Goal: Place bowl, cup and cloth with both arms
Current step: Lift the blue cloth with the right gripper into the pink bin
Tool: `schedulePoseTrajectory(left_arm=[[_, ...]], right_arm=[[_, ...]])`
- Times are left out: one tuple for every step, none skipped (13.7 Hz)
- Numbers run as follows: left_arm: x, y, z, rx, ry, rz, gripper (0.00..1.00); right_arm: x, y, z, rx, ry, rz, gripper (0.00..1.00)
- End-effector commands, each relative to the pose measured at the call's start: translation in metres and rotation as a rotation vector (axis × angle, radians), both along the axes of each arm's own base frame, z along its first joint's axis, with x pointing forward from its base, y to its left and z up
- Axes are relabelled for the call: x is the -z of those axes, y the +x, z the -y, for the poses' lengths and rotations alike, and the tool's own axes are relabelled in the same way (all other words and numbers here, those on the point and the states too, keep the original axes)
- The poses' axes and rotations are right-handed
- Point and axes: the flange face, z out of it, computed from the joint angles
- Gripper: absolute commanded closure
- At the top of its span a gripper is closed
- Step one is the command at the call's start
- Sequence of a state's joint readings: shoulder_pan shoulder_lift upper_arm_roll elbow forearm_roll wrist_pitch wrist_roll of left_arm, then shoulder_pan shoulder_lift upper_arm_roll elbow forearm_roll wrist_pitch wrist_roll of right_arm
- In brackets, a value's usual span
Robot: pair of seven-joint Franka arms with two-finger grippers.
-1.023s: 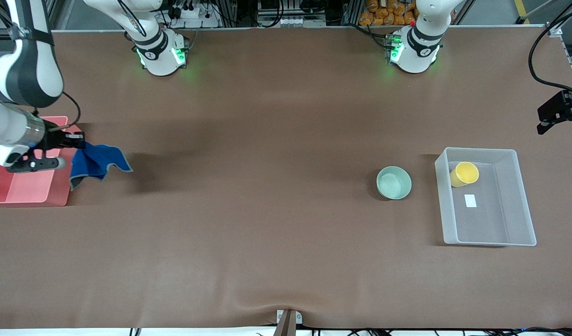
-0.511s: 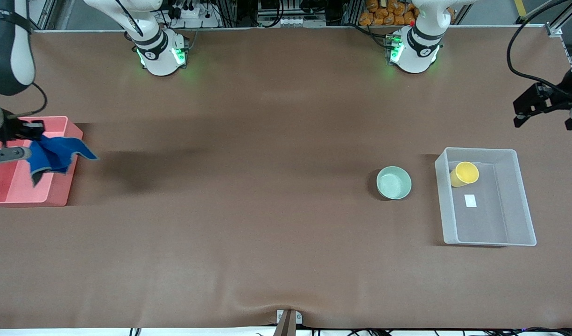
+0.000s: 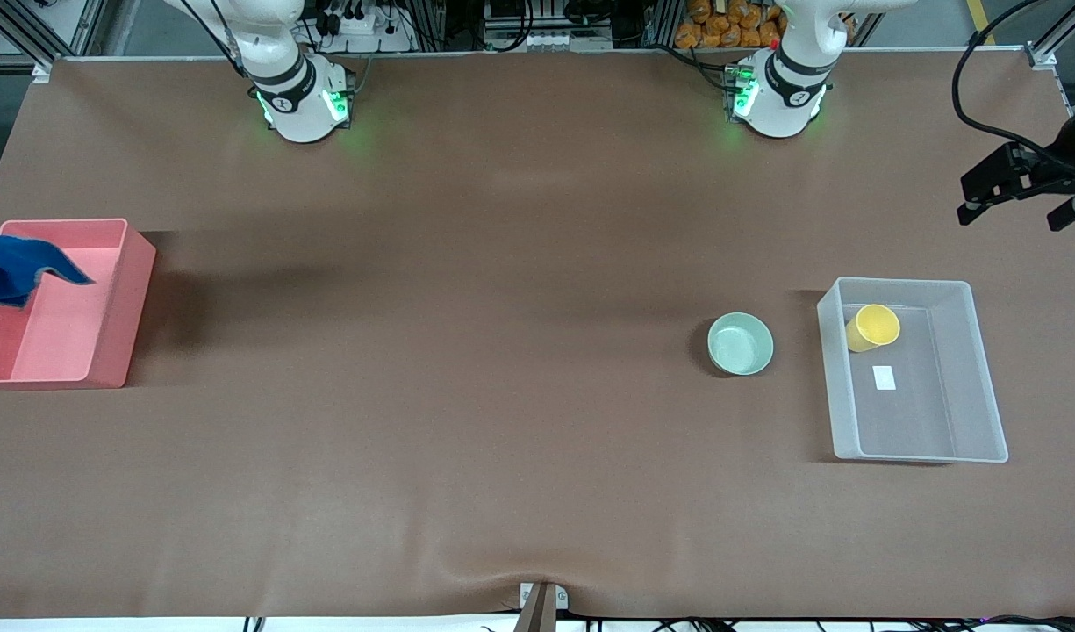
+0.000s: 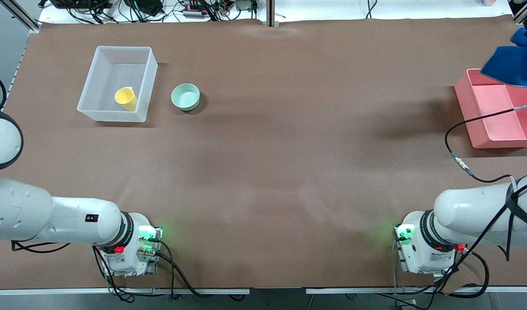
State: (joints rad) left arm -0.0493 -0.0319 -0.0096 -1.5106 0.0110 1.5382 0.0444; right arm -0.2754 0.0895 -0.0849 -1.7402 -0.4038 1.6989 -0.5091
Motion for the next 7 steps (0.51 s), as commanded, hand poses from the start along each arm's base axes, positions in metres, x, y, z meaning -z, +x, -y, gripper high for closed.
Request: schedulePoseTrajectory(left_arm=[[0.001, -0.022, 0.001, -0.007, -0.014, -0.025, 0.00], [0.002, -0.024, 0.000, -0.009, -0.014, -0.031, 0.00], [0.009, -0.025, 0.001, -0.007, -0.013, -0.046, 0.00], [0.020, -0.026, 0.003, -0.003, -0.011, -0.066, 0.00], [0.030, -0.025, 0.005, 0.000, -0.010, -0.069, 0.00], [0.041, -0.024, 0.008, 0.005, -0.010, -0.063, 0.00], [0.056, -0.024, 0.015, 0.015, -0.008, -0.057, 0.00]], right_arm=[[0.037, 0.007, 0.047, 0.010, -0.010, -0.019, 1.00], [0.052, 0.006, 0.064, 0.014, -0.002, -0.019, 1.00], [0.063, 0.005, 0.074, 0.009, 0.011, -0.024, 1.00], [0.072, 0.004, 0.080, 0.013, 0.017, -0.033, 1.00], [0.075, 0.003, 0.084, 0.016, 0.018, -0.031, 1.00], [0.079, 0.004, 0.089, 0.015, 0.016, -0.019, 1.00], [0.084, 0.004, 0.094, 0.018, 0.017, -0.018, 1.00]])
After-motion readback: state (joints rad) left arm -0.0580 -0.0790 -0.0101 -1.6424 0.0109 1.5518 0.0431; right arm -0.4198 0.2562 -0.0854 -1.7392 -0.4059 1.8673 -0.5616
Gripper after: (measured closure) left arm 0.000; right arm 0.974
